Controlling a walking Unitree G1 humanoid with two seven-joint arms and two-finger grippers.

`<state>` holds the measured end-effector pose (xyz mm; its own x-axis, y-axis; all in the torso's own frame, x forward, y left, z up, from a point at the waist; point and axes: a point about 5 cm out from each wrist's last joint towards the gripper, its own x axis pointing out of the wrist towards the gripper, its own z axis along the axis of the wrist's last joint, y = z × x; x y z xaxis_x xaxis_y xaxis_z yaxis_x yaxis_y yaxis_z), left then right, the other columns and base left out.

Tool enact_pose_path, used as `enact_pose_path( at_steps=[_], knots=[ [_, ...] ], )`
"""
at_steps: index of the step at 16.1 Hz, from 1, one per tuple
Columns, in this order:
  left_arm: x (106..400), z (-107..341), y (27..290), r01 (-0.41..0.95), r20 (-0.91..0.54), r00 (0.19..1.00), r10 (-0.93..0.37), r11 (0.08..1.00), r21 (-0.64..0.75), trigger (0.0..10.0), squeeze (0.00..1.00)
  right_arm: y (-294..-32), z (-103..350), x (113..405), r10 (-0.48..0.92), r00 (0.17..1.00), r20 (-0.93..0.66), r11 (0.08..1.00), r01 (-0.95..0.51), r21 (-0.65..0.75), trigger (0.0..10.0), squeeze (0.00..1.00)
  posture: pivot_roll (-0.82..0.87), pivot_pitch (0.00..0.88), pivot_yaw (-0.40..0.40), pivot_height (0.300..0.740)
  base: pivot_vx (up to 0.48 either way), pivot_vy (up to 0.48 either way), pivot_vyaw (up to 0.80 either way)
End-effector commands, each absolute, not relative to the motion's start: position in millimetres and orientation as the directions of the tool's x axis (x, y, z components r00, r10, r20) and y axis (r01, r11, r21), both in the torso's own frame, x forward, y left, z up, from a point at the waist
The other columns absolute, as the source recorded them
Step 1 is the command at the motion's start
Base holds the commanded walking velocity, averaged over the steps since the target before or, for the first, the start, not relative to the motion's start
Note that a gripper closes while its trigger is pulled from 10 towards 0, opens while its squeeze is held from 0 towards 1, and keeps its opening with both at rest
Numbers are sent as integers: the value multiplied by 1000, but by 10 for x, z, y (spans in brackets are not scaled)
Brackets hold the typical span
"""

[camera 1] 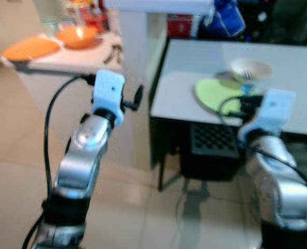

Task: Setting the table

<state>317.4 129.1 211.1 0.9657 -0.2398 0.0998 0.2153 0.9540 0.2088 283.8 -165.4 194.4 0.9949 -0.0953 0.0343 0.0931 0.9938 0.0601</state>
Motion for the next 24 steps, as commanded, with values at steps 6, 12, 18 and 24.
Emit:
enact_pose_path(
  at_steps=[6,12,18,24],
  knots=[
    [3226,2133,1338,161,108,976,-192,957,243,10000,0,-1655,1947,2859,-80,997,13,995,79,53,10000,0,-43,0,54,740,0,-207,0],
    [3221,2173,1314,213,121,963,-243,953,215,10000,0,-1569,1915,2881,-30,999,-18,997,31,68,10000,0,-37,0,53,740,92,0,0],
    [3222,2173,1310,229,118,959,-258,950,214,10000,0,-1554,1883,2882,-26,999,-42,998,28,62,10000,0,-37,0,58,740,297,0,0],
    [3219,2171,1327,231,117,958,-260,949,216,10000,0,-1533,1841,2878,-11,997,-71,997,17,80,10000,0,-36,0,54,740,311,0,0]
  ],
)
